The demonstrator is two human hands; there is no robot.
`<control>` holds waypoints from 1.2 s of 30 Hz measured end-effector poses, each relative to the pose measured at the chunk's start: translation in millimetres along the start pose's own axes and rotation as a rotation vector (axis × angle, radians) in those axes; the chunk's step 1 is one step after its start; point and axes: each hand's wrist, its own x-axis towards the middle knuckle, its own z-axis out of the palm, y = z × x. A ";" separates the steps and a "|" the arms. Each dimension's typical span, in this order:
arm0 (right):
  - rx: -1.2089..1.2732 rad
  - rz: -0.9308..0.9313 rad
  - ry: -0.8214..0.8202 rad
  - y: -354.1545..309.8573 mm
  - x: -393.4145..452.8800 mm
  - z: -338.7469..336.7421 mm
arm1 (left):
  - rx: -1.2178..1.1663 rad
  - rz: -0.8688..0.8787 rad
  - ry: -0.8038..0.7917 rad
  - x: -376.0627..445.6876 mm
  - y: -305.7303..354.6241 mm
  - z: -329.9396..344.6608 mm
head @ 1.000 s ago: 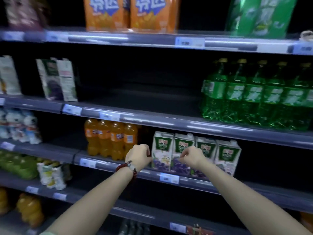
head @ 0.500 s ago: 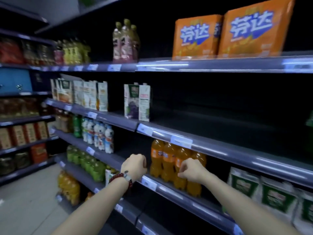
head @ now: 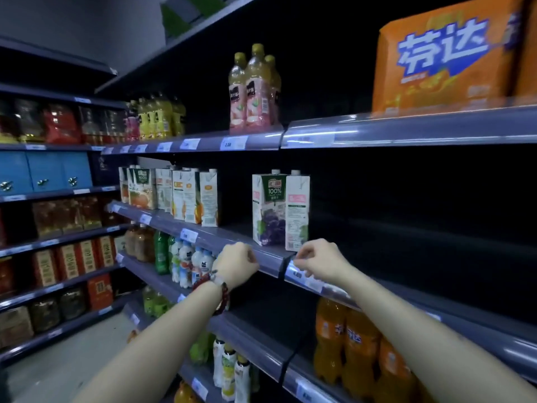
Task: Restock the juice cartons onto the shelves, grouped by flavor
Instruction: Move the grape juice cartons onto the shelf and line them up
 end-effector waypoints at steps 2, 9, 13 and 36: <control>0.001 0.001 0.020 -3.1 15.9 1.8 | -0.048 0.015 0.014 21.6 -8.9 -2.9; -0.051 0.068 0.150 -8.5 62.6 10.2 | -0.120 0.115 0.010 92.2 -34.9 -0.8; -0.098 0.175 0.294 -13.9 84.7 15.2 | -0.202 0.171 0.001 133.9 -49.7 0.0; -0.051 0.471 0.897 -25.6 133.7 87.2 | -0.877 0.130 -0.053 188.1 -28.7 51.4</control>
